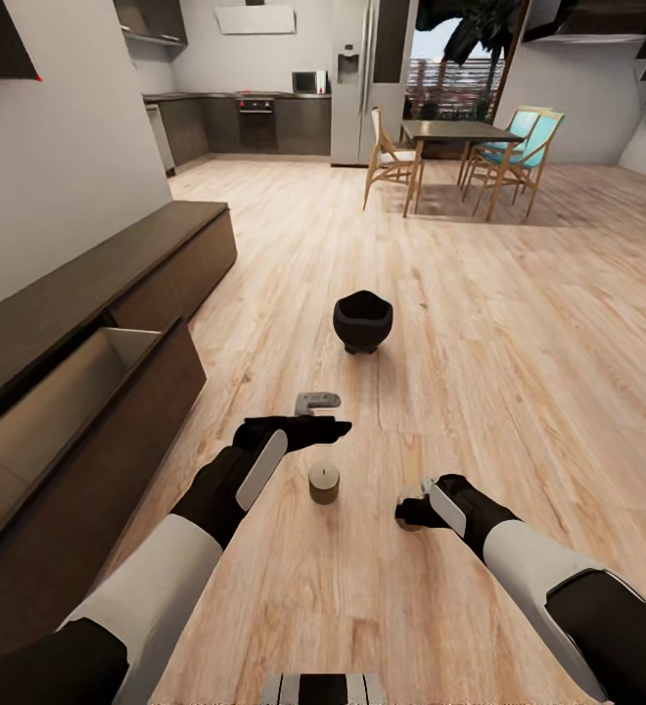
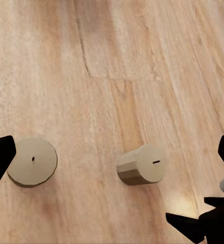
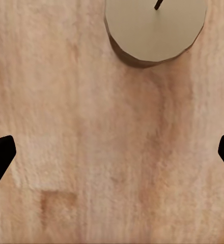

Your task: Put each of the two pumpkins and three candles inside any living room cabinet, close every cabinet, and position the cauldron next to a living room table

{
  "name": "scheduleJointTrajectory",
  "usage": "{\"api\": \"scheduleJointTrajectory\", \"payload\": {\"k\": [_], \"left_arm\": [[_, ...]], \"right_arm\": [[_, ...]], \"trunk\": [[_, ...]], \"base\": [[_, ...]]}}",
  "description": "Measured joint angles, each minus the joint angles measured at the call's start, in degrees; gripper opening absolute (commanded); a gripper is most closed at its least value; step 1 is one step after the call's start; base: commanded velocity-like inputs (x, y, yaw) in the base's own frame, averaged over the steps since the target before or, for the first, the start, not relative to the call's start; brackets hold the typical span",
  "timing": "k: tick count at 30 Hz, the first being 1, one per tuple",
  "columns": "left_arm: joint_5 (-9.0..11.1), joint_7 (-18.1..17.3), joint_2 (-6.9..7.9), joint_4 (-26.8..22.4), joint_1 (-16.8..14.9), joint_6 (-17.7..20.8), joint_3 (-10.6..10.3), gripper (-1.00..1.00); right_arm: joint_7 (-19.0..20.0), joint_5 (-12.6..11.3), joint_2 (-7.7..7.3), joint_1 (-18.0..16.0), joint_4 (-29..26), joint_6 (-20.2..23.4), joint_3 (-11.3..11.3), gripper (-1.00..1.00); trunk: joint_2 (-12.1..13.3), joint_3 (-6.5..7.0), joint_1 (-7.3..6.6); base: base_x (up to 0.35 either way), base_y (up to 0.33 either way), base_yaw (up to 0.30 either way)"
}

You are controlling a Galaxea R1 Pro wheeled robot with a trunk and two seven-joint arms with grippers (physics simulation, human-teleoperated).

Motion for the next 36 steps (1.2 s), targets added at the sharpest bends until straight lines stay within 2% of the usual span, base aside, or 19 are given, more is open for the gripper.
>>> {"api": "scheduleJointTrajectory", "payload": {"k": [8, 12, 15, 16, 19, 27, 36], "left_arm": [[0.0, 0.2, 0.0, -1.6, 0.0, 0.4, 0.0, 1.0], [0.0, 0.2, 0.0, -2.1, 0.0, 0.5, 0.0, 1.0], [0.0, 0.2, 0.0, -2.5, 0.0, 0.5, 0.0, 1.0], [0.0, 0.2, 0.0, -2.7, 0.0, 0.5, 0.0, 1.0], [0.0, 0.2, 0.0, -2.7, 0.0, 0.5, 0.0, 1.0], [0.0, 0.3, 0.0, -2.7, 0.0, 0.5, 0.0, 1.0], [0.0, 0.3, 0.0, -2.6, 0.0, 0.5, 0.0, 1.0]], "right_arm": [[0.0, -0.1, -0.15, 0.0, 0.0, 0.0, -0.4, 1.0], [-0.1, -0.1, -0.18, -0.9, -0.1, 0.2, -0.5, 1.0], [-0.1, -0.1, -0.23, -3.4, 0.0, 0.5, -0.5, 1.0], [-0.1, -0.1, -0.25, -5.4, 0.2, 0.7, -0.5, 1.0], [-0.1, -0.2, -0.26, -6.6, 0.4, 0.7, -0.5, 1.0], [-0.1, -0.3, -0.07, -7.2, 1.9, 0.3, -0.6, 1.0], [0.0, -0.3, 0.01, -7.2, 2.7, -0.3, -0.3, 1.0]], "trunk": [[-0.1, -1.77, 0.21], [-0.1, -1.78, 0.2], [-0.1, -1.78, 0.2], [-0.1, -1.77, 0.2], [-0.1, -1.78, 0.2], [-0.1, -1.78, 0.19], [-0.1, -1.78, 0.18]], "base": [[0.0, 0.0, 0.0], [0.0, 0.0, 0.0], [0.0, 0.0, 0.0], [0.0, 0.0, 0.0], [0.0, 0.0, 0.0], [0.044, 0.0, 0.0], [0.236, -0.063, 0.0]]}}
